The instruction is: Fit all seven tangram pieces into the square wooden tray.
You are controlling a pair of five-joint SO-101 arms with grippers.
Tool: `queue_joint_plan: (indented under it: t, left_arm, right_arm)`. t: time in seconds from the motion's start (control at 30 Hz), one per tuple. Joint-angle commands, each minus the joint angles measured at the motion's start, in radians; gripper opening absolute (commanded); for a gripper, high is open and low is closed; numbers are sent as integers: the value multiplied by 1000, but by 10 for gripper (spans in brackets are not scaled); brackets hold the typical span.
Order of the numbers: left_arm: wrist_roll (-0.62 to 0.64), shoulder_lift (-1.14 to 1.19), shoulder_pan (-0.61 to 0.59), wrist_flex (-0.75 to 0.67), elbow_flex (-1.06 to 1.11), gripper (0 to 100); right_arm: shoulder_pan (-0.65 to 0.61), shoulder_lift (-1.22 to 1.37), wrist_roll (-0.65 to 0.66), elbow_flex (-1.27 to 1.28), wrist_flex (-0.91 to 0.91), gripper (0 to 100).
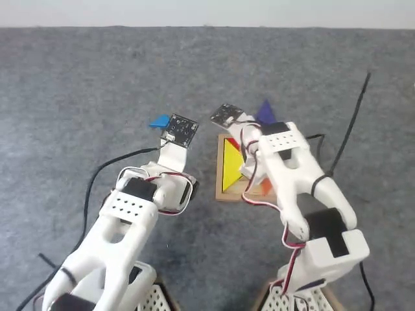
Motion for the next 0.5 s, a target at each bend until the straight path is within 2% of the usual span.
queue_joint_plan:
  t: [0.0,0.2,0.47]
  left_arm:
    - [-6,-2,12,-12,-33,184]
    - [-6,-2,12,-12,-31,184]
    - [-6,-2,12,-12,-31,184]
  right_arm:
    - [88,5,37,-14,-4,87]
    - [166,5,60,-14,-62,87]
    - [179,13,58,-15,-214,87]
